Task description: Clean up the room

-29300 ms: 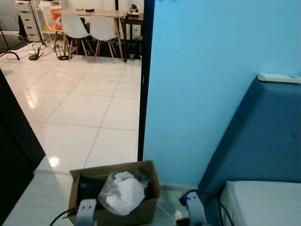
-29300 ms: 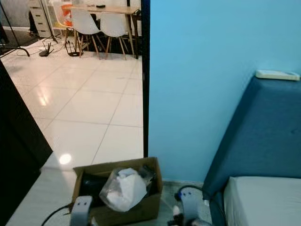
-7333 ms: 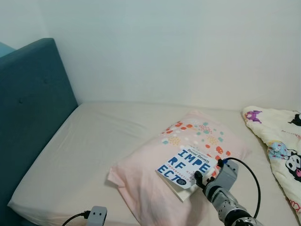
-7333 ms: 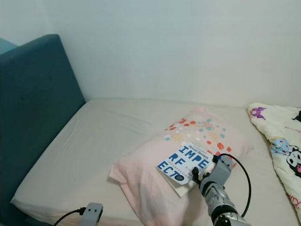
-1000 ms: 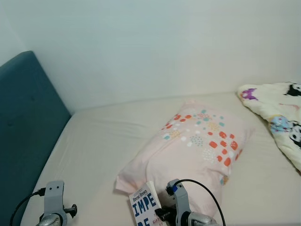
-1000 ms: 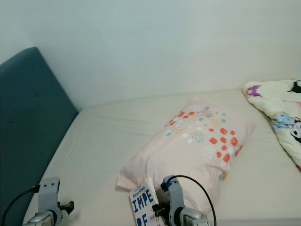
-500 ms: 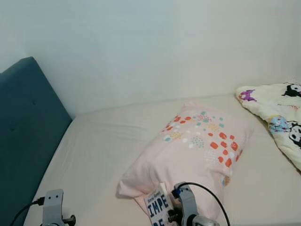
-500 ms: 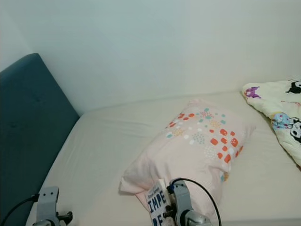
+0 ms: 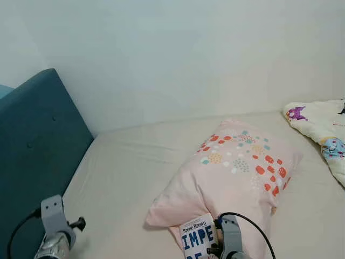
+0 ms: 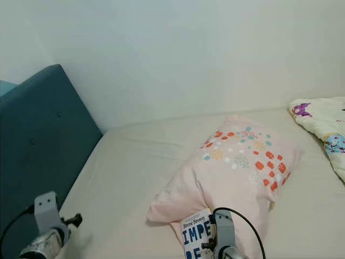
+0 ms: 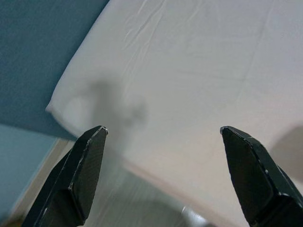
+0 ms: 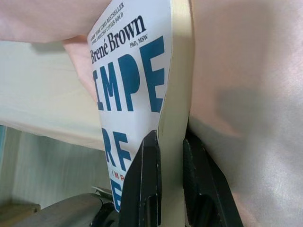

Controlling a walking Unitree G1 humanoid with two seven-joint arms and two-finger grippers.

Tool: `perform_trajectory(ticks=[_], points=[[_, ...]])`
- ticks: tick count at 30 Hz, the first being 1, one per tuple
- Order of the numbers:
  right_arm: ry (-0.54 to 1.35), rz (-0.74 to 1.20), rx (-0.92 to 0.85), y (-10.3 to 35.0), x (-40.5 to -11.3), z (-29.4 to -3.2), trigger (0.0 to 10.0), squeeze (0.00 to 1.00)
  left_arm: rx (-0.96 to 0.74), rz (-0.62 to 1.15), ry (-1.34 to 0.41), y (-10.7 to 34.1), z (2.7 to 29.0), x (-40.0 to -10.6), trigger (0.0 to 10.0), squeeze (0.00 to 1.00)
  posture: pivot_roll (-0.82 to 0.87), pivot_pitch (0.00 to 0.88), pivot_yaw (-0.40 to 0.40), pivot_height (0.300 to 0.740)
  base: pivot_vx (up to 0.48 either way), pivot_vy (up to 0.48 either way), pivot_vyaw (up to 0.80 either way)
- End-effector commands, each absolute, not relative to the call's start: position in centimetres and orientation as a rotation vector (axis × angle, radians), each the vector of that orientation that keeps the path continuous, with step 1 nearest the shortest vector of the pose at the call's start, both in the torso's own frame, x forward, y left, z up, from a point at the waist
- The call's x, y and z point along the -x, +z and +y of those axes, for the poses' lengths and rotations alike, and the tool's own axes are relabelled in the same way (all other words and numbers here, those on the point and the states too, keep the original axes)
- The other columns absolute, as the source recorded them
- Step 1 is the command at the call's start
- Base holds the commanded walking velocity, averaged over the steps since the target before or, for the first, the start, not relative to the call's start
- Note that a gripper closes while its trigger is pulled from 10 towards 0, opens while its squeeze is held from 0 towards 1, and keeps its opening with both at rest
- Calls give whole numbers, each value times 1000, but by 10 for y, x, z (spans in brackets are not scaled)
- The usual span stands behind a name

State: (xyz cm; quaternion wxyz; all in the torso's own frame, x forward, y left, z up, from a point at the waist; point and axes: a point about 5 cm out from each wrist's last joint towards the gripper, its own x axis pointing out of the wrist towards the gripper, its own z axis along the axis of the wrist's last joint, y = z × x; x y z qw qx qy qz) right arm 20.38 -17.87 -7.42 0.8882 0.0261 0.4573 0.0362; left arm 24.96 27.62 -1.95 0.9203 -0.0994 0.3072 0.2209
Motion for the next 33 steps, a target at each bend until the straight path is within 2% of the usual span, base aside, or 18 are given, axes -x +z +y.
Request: perform_trajectory(ticks=[1, 5, 11, 17, 19, 22, 23, 25, 26, 28, 33], points=[[-21, 1104, -59, -91, -170, -191, 10000, 0, 199, 601, 479, -13, 287, -251, 10000, 0, -242, 0, 122, 740, 0, 0, 0], [-5, 1115, -37, -91, -169, -190, 10000, 0, 259, 472, 460, 10, 282, -279, 10000, 0, -216, 0, 92, 740, 0, 0, -684], [-47, 1099, -4, -89, -173, -196, 10000, 0, 342, 404, 387, 19, 275, -290, 10000, 0, -199, 0, 75, 740, 0, 0, -709], [-111, 939, -122, -76, -195, -201, 10000, 0, 383, 424, 328, 9, 267, -283, 10000, 0, -195, 0, 73, 740, 0, 0, -711], [-105, 811, -219, -65, -212, -202, 10000, 0, 370, 485, 287, -4, 259, -273, 10000, 0, -193, 0, 74, 740, 0, 0, 0], [-100, 798, -228, -63, -214, -201, 10000, 0, 363, 496, 279, -6, 258, -271, 10000, 0, -193, 0, 74, 740, 0, 0, 0], [-66, 763, -266, -60, -220, -198, 10000, 0, 353, 523, 264, -12, 255, -266, 10000, 0, -195, 0, 77, 740, 0, 0, 0], [205, 653, -400, -44, -239, -168, 10000, 0, 305, 623, 251, -30, 250, -247, 10000, 0, -195, 0, 76, 740, 0, 0, 0], [205, 653, -400, -44, -239, -168, 10000, 0, 305, 623, 251, -30, 250, -247, 10000, 0, -195, 0, 76, 740, 0, 0, 0], [426, 578, -481, -31, -249, -144, 10000, 0, 267, 693, 245, -42, 246, -232, 10000, 0, -195, 0, 76, 740, 0, 0, 0], [605, 507, -582, -17, -256, -126, 10000, 0, 245, 742, 232, -51, 242, -221, 10000, 0, -192, 0, 68, 740, 0, 0, 0]])
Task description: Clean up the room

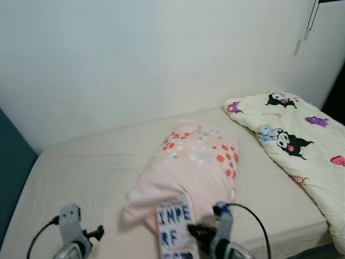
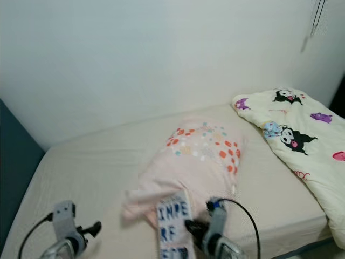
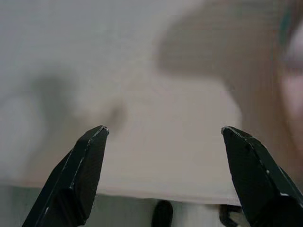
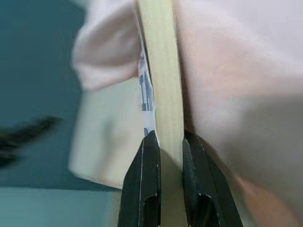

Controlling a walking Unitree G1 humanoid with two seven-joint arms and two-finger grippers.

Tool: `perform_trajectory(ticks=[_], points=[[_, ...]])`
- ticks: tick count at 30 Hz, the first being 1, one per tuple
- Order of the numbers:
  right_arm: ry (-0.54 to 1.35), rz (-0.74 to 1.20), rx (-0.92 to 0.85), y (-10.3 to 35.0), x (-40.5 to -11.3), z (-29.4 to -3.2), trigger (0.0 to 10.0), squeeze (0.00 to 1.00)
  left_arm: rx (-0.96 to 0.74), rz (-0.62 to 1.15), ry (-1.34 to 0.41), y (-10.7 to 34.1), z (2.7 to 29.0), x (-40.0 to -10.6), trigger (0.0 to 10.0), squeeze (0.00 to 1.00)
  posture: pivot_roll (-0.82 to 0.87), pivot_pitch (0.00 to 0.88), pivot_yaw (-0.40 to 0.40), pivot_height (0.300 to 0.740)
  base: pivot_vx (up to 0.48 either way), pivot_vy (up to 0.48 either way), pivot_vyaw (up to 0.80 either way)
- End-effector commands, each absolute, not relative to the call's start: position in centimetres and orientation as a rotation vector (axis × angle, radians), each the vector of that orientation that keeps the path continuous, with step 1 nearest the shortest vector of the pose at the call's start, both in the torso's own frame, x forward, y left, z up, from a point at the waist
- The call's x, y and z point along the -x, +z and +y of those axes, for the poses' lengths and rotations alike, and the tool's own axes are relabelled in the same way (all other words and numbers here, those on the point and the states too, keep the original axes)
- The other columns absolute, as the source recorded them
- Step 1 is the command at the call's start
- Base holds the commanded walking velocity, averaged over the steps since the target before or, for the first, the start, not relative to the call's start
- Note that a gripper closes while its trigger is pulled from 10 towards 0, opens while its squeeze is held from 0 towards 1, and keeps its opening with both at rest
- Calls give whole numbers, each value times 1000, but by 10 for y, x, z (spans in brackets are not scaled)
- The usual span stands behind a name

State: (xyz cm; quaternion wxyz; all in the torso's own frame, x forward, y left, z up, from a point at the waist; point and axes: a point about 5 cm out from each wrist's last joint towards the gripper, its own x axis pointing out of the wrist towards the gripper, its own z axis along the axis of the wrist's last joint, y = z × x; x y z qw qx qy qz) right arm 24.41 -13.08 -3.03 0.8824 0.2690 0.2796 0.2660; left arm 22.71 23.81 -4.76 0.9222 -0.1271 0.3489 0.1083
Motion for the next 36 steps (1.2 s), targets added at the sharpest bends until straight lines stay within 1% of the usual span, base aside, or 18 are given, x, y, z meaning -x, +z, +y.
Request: perform_trajectory(ticks=[1, 3, 5, 7, 8, 9, 10, 14, 16, 17, 18, 20, 21, 23, 25, 29, 33, 36], points=[[696, 411, -684, 0, -265, -122, 10000, 0, 239, 770, 225, -56, 239, -214, 10000, 0, -189, 0, 63, 740, 0, 0, 0], [759, 226, -777, 33, -282, -126, 10000, 0, 223, 819, 212, -65, 235, -201, 10000, 0, -188, 0, 58, 740, 0, 0, 0], [759, 226, -777, 33, -282, -126, 10000, 0, 223, 819, 212, -65, 235, -201, 10000, 0, -188, 0, 58, 740, 0, 0, 0], [632, 92, -794, 55, -302, -151, 10000, 0, 208, 858, 203, -70, 234, -191, 10000, 0, -192, 0, 57, 740, 0, 0, 0], [632, 92, -794, 55, -302, -151, 10000, 0, 208, 858, 203, -70, 234, -191, 10000, 0, -192, 0, 57, 740, 0, 0, 0], [570, 39, -814, 64, -310, -168, 10000, 0, 202, 873, 199, -73, 233, -187, 10000, 0, -194, 0, 55, 740, 0, 0, 0], [570, 39, -814, 64, -310, -168, 10000, 0, 202, 873, 199, -73, 233, -187, 10000, 0, -194, 0, 55, 740, 0, 0, 0], [553, -38, -723, 83, -314, -195, 10000, 0, 176, 903, 174, -77, 231, -181, 10000, 0, -200, 0, 46, 740, 0, 0, 0], [92, 23, -534, 82, -323, -250, 10000, 0, 176, 902, 163, -77, 228, -181, 10000, 0, -205, 0, 46, 740, 0, 0, -722], [-73, 45, -478, 82, -322, -270, 10000, 0, 177, 901, 160, -77, 228, -182, 10000, 0, -205, 0, 46, 740, 0, 0, -731], [-73, 45, -478, 82, -322, -270, 10000, 0, 177, 901, 160, -77, 228, -182, 10000, 0, -205, 0, 46, 740, 0, 0, -731], [-338, 136, -399, 71, -307, -306, 10000, 0, 180, 895, 155, -76, 226, -184, 10000, 0, -213, 0, 49, 740, 0, 0, -631], [-338, 136, -399, 71, -307, -306, 10000, 0, 180, 895, 155, -76, 226, -184, 10000, 0, -213, 0, 49, 740, 0, 0, -631], [-488, 279, -293, 54, -285, -327, 10000, 0, 192, 873, 156, -74, 224, -189, 10000, 0, -218, 0, 51, 740, 0, 0, -628], [-521, 319, -259, 50, -279, -331, 10000, 0, 198, 864, 157, -72, 224, -191, 10000, 0, -218, 0, 51, 740, 0, 0, -631], [-500, 418, -229, 30, -270, -319, 10000, 0, 236, 801, 164, -64, 222, -207, 10000, 0, -218, 0, 51, 740, 0, 0, -628], [-425, 528, -233, 4, -265, -288, 10000, 0, 273, 705, 156, -48, 219, -233, 10000, 0, -223, 0, 52, 740, 0, 0, -631], [-404, 553, -233, -3, -264, -276, 10000, 0, 286, 665, 154, -41, 218, -243, 10000, 0, -223, 0, 52, 740, 0, 0, -631]])
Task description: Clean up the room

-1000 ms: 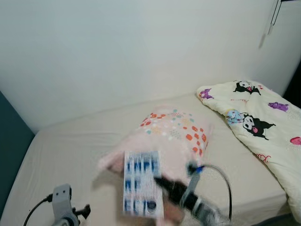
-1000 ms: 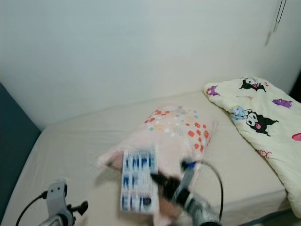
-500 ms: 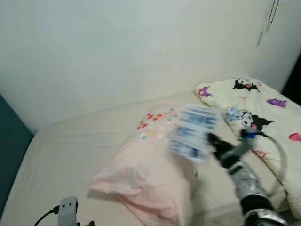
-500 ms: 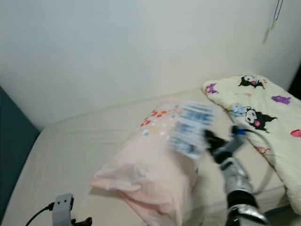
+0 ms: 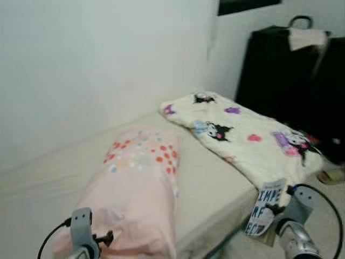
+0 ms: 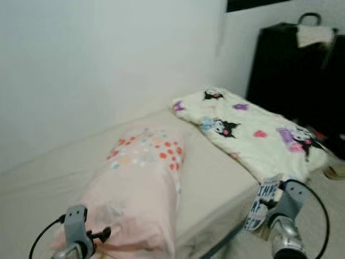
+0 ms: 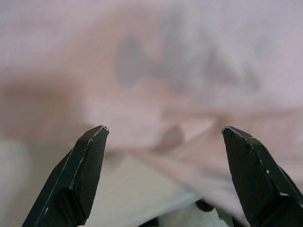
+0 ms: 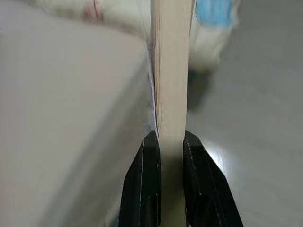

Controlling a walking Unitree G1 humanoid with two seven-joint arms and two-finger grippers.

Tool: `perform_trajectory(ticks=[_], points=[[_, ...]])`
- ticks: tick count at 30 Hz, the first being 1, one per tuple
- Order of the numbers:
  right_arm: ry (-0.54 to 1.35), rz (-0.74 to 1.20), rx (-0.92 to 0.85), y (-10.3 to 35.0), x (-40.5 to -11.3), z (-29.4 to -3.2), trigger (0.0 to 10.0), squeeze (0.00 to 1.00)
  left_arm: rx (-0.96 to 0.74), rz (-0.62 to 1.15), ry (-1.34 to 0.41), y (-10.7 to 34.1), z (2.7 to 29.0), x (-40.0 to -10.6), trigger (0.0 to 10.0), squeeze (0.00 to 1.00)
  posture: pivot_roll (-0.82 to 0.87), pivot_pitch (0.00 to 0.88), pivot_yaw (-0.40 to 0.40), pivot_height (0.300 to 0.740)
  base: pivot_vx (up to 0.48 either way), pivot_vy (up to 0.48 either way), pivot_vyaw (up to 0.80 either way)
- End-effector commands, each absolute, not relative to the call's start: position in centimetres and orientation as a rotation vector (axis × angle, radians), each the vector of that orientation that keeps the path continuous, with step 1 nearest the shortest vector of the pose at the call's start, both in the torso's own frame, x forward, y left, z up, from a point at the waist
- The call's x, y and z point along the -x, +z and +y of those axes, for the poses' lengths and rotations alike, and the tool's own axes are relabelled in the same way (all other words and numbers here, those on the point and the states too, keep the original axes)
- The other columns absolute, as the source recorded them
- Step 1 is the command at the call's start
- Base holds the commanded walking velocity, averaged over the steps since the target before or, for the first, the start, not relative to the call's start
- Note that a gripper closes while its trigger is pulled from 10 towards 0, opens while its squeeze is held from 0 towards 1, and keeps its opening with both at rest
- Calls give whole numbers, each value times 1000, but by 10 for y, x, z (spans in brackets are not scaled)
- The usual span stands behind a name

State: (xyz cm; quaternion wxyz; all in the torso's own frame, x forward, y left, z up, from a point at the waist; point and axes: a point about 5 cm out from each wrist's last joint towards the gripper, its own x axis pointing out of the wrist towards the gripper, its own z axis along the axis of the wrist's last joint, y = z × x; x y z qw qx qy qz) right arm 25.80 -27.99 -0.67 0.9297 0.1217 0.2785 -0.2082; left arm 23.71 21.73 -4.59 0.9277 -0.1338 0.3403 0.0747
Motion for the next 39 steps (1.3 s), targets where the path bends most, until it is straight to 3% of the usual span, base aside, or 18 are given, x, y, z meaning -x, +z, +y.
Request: perform_trajectory(ticks=[1, 7, 8, 13, 16, 21, 28, 39], points=[[-397, 561, -229, -6, -265, -271, 10000, 0, 287, 650, 150, -38, 218, -247, 10000, 0, -212, 0, 53, 740, 0, 0, -625], [-340, 573, -224, -11, -266, -254, 10000, 0, 297, 606, 153, -30, 220, -257, 10000, 0, -208, 0, 53, 740, 0, 0, -633], [-261, 595, -225, -18, -265, -238, 10000, 0, 333, 558, 173, -21, 223, -267, 10000, 0, -209, 0, 58, 740, 0, 0, 0], [-192, 638, -215, -26, -260, -224, 10000, 0, 353, 518, 180, -13, 223, -275, 10000, 0, -207, 0, 58, 740, 0, 0, 0], [-50, 735, -162, -46, -243, -194, 10000, 0, 218, 471, 231, 11, 222, -303, 10000, 0, -190, 0, 54, 740, 0, 0, 0], [-27, 738, -166, -48, -241, -187, 10000, 0, 191, 457, 251, 19, 222, -311, 10000, 0, -190, 0, 54, 740, 0, 0, 0], [111, 670, -257, -51, -233, -151, 10000, 0, 112, 375, 270, 59, 227, -343, 10000, 0, -233, 0, 115, 740, 0, 0, 0], [142, 609, -264, -46, -233, -146, 10000, 0, 47, 357, 433, 82, 246, -353, 10000, 0, -260, 39, 133, 705, 0, 0, 0]])
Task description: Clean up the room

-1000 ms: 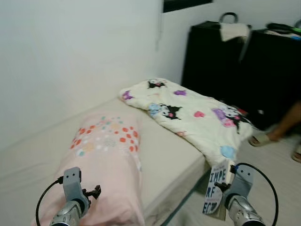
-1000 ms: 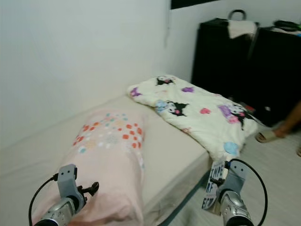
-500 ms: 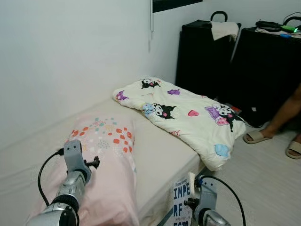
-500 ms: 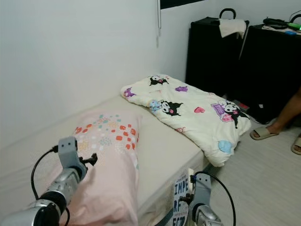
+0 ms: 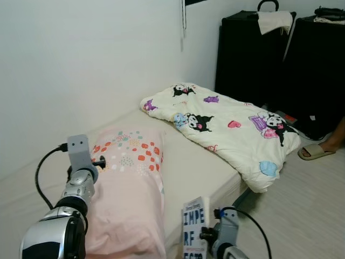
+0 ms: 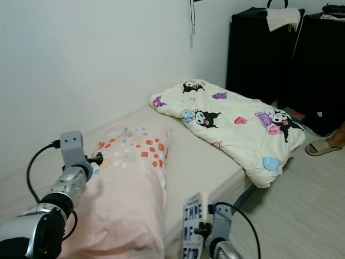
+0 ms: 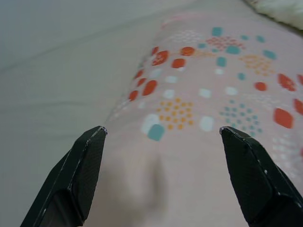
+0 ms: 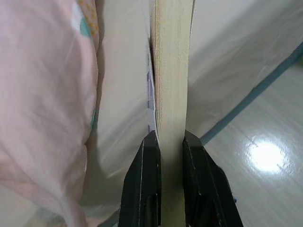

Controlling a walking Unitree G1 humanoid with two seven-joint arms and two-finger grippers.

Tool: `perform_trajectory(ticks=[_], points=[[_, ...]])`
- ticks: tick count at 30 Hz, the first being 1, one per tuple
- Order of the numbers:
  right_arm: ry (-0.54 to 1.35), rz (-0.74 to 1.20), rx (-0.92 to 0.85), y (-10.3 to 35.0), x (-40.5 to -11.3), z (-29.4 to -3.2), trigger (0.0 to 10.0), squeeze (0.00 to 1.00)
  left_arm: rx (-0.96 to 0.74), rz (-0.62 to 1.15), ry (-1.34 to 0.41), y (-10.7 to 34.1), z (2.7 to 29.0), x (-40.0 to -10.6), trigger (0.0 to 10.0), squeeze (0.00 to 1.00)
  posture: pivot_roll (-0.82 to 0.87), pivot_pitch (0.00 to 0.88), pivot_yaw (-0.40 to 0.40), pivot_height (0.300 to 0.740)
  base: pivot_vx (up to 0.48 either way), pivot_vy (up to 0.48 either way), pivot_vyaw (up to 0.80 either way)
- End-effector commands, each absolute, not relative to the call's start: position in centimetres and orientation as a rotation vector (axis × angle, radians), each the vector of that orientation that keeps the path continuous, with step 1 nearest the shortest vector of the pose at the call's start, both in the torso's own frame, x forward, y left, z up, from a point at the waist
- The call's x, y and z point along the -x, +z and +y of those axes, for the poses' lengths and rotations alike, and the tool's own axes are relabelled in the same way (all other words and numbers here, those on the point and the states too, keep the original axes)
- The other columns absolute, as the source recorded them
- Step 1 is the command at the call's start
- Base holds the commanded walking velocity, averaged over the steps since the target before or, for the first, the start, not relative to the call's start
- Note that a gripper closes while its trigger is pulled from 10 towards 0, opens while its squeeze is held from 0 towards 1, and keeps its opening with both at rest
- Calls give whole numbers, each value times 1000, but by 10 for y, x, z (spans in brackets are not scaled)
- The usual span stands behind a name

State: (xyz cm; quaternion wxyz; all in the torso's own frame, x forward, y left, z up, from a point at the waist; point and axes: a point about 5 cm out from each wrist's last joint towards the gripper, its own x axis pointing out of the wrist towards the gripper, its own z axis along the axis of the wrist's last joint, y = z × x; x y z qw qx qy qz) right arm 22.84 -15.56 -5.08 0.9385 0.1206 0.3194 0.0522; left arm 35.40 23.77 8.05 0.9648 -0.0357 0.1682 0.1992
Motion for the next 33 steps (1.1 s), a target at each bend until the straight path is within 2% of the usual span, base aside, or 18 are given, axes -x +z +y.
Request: perform_trajectory(ticks=[1, 11, 21, 33], points=[[147, 595, -265, -44, -234, -146, 10000, 0, 42, 363, 454, 83, 249, -352, 10000, 0, -262, 42, 138, 700, 0, 0, 0], [192, 556, -274, -37, -239, -134, 10000, 0, 21, 400, 517, 78, 261, -346, 10000, 0, -256, 45, 139, 660, 0, 0, 0], [215, 541, -271, -32, -244, -133, 10000, 0, 11, 405, 514, 79, 261, -346, 10000, 0, -254, 16, 124, 620, 0, 0, 0], [239, 464, -307, -21, -252, -127, 10000, 0, 62, 376, 456, 85, 261, -351, 10000, 0, -248, 28, 139, 580, 0, 0, 0]])
